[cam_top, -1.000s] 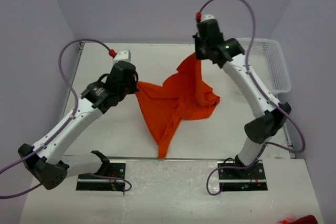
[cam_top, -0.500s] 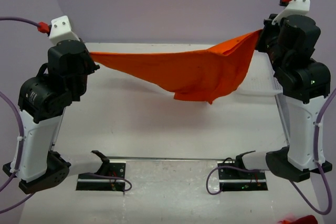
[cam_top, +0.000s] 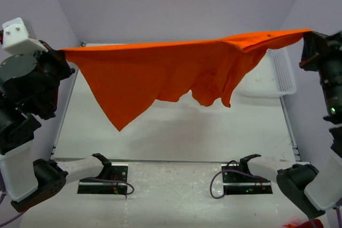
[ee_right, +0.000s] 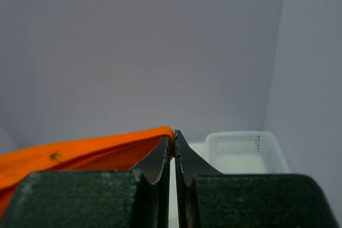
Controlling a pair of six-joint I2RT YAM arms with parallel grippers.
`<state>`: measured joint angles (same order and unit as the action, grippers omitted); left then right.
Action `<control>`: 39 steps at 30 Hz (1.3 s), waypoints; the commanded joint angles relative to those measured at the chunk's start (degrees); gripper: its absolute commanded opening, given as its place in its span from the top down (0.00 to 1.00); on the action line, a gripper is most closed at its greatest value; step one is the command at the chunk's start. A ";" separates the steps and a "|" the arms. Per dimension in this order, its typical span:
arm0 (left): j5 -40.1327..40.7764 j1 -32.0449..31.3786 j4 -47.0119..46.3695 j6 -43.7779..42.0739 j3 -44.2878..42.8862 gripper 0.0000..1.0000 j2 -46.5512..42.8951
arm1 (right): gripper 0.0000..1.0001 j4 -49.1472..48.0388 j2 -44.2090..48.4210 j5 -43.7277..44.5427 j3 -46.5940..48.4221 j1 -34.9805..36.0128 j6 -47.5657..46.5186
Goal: Fold and stack the t-shirts
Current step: Flatten out the tshirt
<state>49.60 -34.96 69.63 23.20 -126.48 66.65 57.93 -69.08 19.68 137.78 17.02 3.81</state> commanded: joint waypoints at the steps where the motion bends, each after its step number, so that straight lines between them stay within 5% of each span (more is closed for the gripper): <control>1: 1.63 0.51 -8.43 -8.87 0.18 1.00 -4.07 | 1.00 -4.67 4.83 -2.62 3.20 -0.05 -2.67; 6: 3.48 0.42 -10.21 -12.39 -3.78 1.00 -3.37 | 1.00 -4.05 6.93 -9.30 3.30 -0.05 -0.92; 14: 3.57 0.77 -17.06 -10.46 8.33 1.00 8.39 | 1.00 -9.32 -3.33 -9.23 -5.57 -0.05 -2.58; 21: -13.31 20.88 -24.08 -6.94 17.39 1.00 24.30 | 1.00 -12.58 -19.05 -10.97 -9.10 -0.67 -9.08; 26: -22.24 31.50 -23.21 -7.64 10.73 1.00 39.50 | 1.00 -15.21 -31.17 -14.23 -12.00 -2.42 -11.90; 28: -28.12 33.72 -23.49 -7.73 8.71 1.00 44.67 | 1.00 -15.04 -35.40 -14.76 -10.78 -2.69 -12.60; 39: -27.81 34.26 -33.83 -14.32 4.39 1.00 61.75 | 1.00 -15.65 -57.83 -19.68 3.55 -4.36 -13.75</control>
<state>22.44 -0.60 41.54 12.67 -119.81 127.31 44.91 -126.41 1.83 136.40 13.47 -8.45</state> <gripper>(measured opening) 0.005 0.009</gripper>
